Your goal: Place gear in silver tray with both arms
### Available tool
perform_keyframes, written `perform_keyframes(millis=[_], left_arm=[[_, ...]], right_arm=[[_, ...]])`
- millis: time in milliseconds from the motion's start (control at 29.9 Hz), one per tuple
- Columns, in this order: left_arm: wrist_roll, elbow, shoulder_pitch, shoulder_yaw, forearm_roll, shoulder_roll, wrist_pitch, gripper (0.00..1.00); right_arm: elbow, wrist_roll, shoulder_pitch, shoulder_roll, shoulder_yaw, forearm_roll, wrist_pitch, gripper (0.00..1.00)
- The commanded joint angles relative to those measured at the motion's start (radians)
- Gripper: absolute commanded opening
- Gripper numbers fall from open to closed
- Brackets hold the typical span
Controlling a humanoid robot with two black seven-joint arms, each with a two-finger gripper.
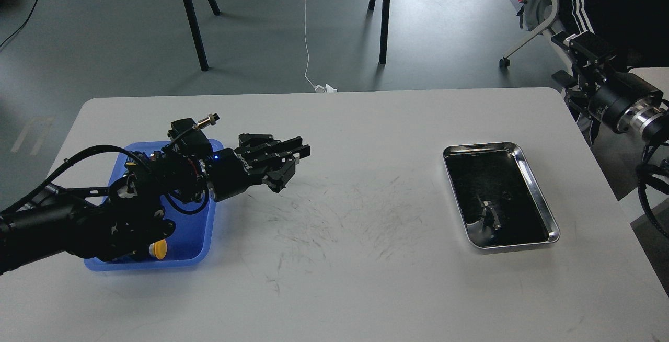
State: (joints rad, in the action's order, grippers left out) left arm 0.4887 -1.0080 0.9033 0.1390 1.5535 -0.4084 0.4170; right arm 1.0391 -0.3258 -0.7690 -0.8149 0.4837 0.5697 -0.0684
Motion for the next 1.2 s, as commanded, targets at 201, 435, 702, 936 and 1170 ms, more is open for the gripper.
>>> perform_keyframes(millis=[201,435,702,936,1170], left_arm=[[0.000,0.051,-0.001,0.080,0.000,0.184,0.000,0.07],[0.000,0.130,-0.017,0.099,-0.001,0.335,0.000,0.08],[0.000,0.246,-0.041,0.128,-0.004,0.408,0.000,0.08],[0.000,0.276,-0.066,0.126,-0.006,0.408,0.000,0.09],[0.000,0.273,-0.067,0.122,-0.012,0.408,-0.004,0.14]], right_arm=[[-0.004,0.004,-0.001,0.023,0.021,-0.001,0.015,0.92],[-0.004,0.004,0.001,0.025,0.019,0.001,0.015,0.92],[-0.014,0.004,-0.001,0.025,0.013,0.001,0.012,0.93],[-0.021,0.004,-0.001,0.025,0.009,0.001,0.009,0.93],[-0.021,0.004,0.001,0.026,0.009,0.001,0.009,0.93]])
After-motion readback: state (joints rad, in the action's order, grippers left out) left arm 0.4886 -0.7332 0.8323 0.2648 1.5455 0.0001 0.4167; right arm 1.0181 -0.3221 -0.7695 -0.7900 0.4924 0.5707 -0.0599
